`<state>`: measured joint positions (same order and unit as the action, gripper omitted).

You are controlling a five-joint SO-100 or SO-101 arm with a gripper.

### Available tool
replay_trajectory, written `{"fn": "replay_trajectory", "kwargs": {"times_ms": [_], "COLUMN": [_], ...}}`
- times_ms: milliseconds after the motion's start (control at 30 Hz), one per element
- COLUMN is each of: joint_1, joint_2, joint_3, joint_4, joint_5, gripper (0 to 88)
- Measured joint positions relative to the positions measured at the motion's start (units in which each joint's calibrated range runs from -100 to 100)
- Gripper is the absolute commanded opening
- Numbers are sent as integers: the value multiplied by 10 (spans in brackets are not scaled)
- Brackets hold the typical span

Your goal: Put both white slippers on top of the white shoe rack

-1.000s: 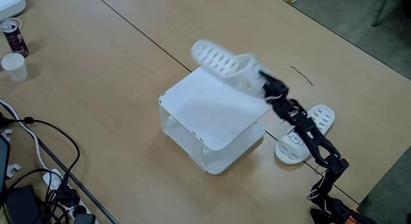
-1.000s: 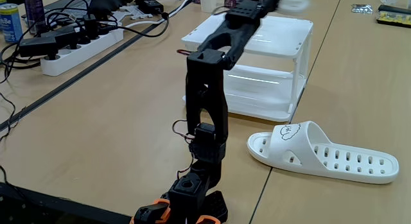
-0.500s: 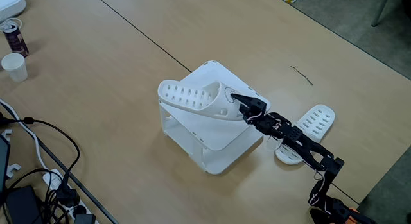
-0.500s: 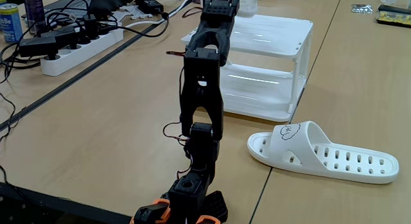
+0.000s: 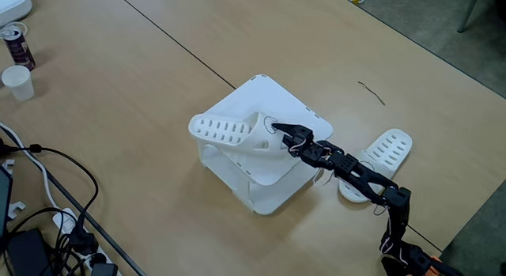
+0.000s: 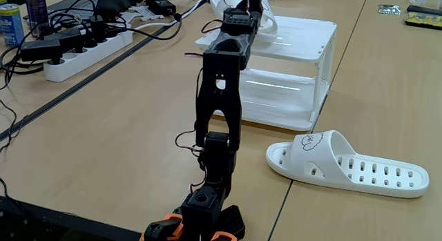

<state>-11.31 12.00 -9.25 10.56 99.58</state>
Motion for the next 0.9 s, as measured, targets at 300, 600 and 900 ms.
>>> {"fn": "replay_trajectory", "kwargs": {"times_ms": [300,600,900], "joint_1": [34,30,30], "joint_2": [21,21,21], "joint_3": [-40,-40,-40], "joint_4": [1,1,1], "joint_5": [0,0,0], "gripper": [8,20,195]}}
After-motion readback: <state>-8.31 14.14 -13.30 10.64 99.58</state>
